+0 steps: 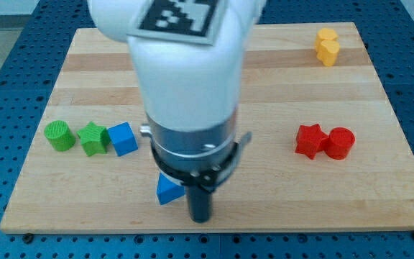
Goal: Slightly slide the blue cube up
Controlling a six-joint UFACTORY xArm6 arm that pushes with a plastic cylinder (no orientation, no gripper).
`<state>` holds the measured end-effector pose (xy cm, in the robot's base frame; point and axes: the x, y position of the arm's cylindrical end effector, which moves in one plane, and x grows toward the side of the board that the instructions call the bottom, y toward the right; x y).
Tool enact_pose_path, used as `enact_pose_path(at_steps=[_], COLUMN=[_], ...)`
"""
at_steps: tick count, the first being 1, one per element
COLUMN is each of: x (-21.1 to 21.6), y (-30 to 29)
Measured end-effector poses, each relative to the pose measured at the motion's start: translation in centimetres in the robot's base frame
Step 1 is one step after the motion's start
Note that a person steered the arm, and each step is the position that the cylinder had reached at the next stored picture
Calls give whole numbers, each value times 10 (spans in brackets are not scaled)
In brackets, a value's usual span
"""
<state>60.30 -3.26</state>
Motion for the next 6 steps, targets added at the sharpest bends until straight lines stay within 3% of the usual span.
enact_pose_path(at_steps=[3,4,5,6], x=[-4,-72,-167,-178], y=[-27,-51,-57,-57])
